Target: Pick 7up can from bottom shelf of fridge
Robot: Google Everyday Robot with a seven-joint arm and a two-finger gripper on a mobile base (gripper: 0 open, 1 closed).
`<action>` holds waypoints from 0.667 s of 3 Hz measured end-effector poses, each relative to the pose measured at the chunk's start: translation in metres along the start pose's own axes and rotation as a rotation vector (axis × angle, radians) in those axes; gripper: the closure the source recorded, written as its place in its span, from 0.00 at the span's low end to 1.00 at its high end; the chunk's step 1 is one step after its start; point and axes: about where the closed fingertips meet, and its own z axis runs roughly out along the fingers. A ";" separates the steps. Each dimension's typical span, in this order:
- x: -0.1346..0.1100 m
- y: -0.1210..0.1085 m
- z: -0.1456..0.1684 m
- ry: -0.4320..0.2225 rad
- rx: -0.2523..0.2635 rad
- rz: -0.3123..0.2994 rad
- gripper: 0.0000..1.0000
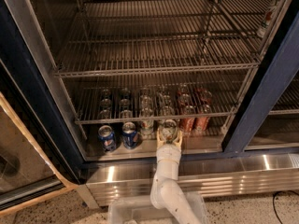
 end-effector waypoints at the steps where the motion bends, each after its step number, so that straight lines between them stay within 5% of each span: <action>1: 0.000 0.000 0.000 0.000 0.000 0.000 0.68; 2: 0.000 0.000 0.000 0.000 0.000 0.000 0.92</action>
Offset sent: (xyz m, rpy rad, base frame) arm 0.0000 0.0000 0.0000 0.0000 0.0000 0.0000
